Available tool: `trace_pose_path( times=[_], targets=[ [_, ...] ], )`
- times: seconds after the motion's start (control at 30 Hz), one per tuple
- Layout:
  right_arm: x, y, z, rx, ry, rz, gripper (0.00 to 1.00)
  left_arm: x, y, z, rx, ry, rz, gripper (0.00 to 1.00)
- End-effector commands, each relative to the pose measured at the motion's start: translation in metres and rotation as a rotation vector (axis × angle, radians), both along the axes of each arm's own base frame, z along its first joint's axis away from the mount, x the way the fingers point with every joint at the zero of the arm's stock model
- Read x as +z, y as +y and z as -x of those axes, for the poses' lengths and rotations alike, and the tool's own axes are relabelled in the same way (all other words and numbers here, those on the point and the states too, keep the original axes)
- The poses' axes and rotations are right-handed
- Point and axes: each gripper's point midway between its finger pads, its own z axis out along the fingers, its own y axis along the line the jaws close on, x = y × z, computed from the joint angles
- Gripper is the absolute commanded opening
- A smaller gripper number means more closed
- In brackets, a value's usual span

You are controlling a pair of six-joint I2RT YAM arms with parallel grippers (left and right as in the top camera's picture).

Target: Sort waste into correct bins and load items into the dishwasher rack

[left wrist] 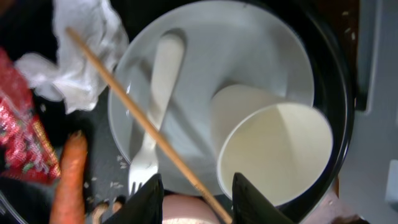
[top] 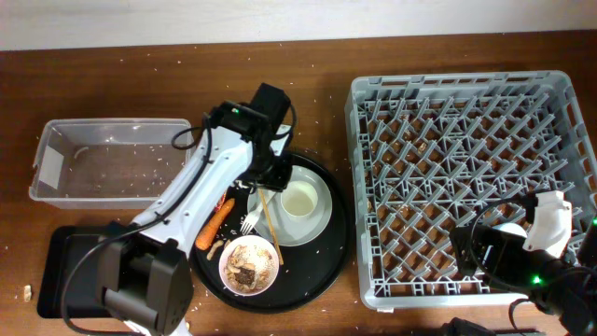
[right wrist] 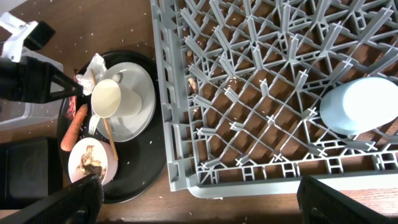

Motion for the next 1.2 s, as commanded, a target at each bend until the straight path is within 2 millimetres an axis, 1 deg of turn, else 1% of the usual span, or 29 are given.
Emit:
trace_pose_path(
  times=[0.0, 0.1, 0.13, 0.17, 0.2, 0.23, 0.27, 0.3, 0.33, 0.37, 0.4, 0.43, 0.47, 0.5, 0.53, 0.6, 0.67, 0.7, 0.73, 0.77, 0.87, 0.9, 0.93, 0.97, 1.0, 1.03, 1.1, 1.13, 1.17],
  targets=[
    [0.003, 0.001, -0.001, 0.003, -0.011, -0.005, 0.99, -0.02, -0.017, 0.016, -0.025, 0.039, 0.057, 0.36],
    [0.003, 0.001, -0.001, 0.003, -0.012, -0.005, 0.99, -0.035, -0.018, 0.023, -0.038, 0.05, 0.046, 0.35],
    [0.003, 0.001, 0.0, 0.003, -0.011, -0.005, 0.99, -0.04, -0.016, 0.022, -0.036, 0.042, 0.034, 0.28],
    [0.002, 0.002, 0.001, 0.003, -0.006, -0.008, 0.99, -0.04, -0.015, 0.022, -0.036, 0.043, 0.033, 0.09],
    [0.002, 0.002, 0.002, 0.003, -0.002, -0.009, 0.99, -0.038, -0.015, 0.022, -0.034, 0.04, 0.035, 0.0],
    [0.002, 0.003, 0.002, 0.004, -0.001, -0.01, 0.99, -0.027, -0.014, 0.02, -0.031, 0.029, 0.042, 0.0],
    [0.003, 0.005, 0.002, 0.011, -0.006, -0.021, 0.99, -0.001, -0.013, 0.015, -0.02, 0.005, 0.065, 0.0],
    [0.004, 0.009, 0.001, 0.025, -0.016, -0.043, 0.98, 0.026, -0.019, 0.014, -0.043, -0.011, 0.141, 0.0],
    [0.008, 0.016, 0.0, 0.083, -0.043, -0.055, 0.98, 0.058, -0.033, 0.015, -0.119, -0.035, 0.277, 0.0],
    [0.011, 0.026, 0.0, 0.152, -0.073, -0.08, 0.97, 0.101, -0.045, 0.017, -0.203, -0.093, 0.454, 0.0],
    [0.018, 0.042, 0.0, 0.242, -0.123, -0.143, 0.97, 0.141, -0.049, 0.018, -0.218, -0.145, 0.604, 0.0],
    [0.025, 0.056, 0.0, 0.314, -0.17, -0.204, 0.94, 0.168, -0.055, 0.024, -0.281, -0.173, 0.747, 0.0],
    [0.035, 0.074, 0.0, 0.417, -0.244, -0.304, 0.93, 0.204, -0.063, 0.041, -0.399, -0.191, 0.966, 0.0],
    [0.036, 0.08, 0.0, 0.456, -0.268, -0.347, 0.93, 0.228, -0.064, 0.051, -0.458, -0.19, 1.118, 0.0],
    [0.038, 0.084, -0.004, 0.489, -0.3, -0.395, 0.93, 0.242, -0.066, 0.059, -0.479, -0.168, 1.209, 0.0],
    [0.047, 0.087, -0.012, 0.526, -0.359, -0.447, 0.93, 0.251, -0.071, 0.069, -0.509, -0.139, 1.268, 0.0],
    [0.064, 0.09, -0.021, 0.588, -0.451, -0.49, 0.92, 0.252, -0.08, 0.078, -0.538, -0.111, 1.282, 0.0],
    [0.071, 0.093, -0.021, 0.635, -0.493, -0.508, 0.91, 0.253, -0.084, 0.083, -0.553, -0.098, 1.288, 0.0],
    [0.079, 0.1, -0.019, 0.701, -0.539, -0.542, 0.88, 0.254, -0.087, 0.088, -0.568, -0.086, 1.297, 0.0],
    [0.087, 0.113, -0.016, 0.807, -0.567, -0.587, 0.88, 0.254, -0.094, 0.096, -0.591, -0.068, 1.301, 0.0],
    [0.089, 0.136, -0.016, 0.987, -0.577, -0.633, 0.88, 0.254, -0.099, 0.102, -0.61, -0.054, 1.303, 0.0],
    [0.094, 0.138, -0.015, 1.012, -0.597, -0.662, 0.88, 0.254, -0.099, 0.102, -0.611, -0.054, 1.303, 0.0],
    [0.095, 0.139, -0.016, 1.021, -0.602, -0.664, 0.87, 0.254, -0.099, 0.102, -0.611, -0.053, 1.303, 0.0],
    [0.095, 0.138, -0.018, 1.022, -0.605, -0.663, 0.84, 0.254, -0.099, 0.102, -0.612, -0.054, 1.303, 0.0],
    [0.095, 0.138, -0.018, 1.024, -0.608, -0.665, 0.77, 0.254, -0.099, 0.102, -0.612, -0.054, 1.3, 0.0],
    [0.095, 0.138, -0.019, 1.025, -0.61, -0.664, 0.76, 0.253, -0.099, 0.102, -0.611, -0.056, 1.297, 0.0],
    [0.099, 0.138, -0.024, 1.021, -0.61, -0.665, 0.7, 0.247, -0.1, 0.099, -0.607, -0.07, 1.258, 0.0],
    [0.101, 0.137, -0.026, 1.018, -0.609, -0.668, 0.68, 0.24, -0.103, 0.097, -0.609, -0.088, 1.212, 0.0],
    [0.102, 0.137, -0.027, 1.019, -0.612, -0.666, 0.67, 0.236, -0.105, 0.096, -0.615, -0.098, 1.188, 0.0]
  ],
)
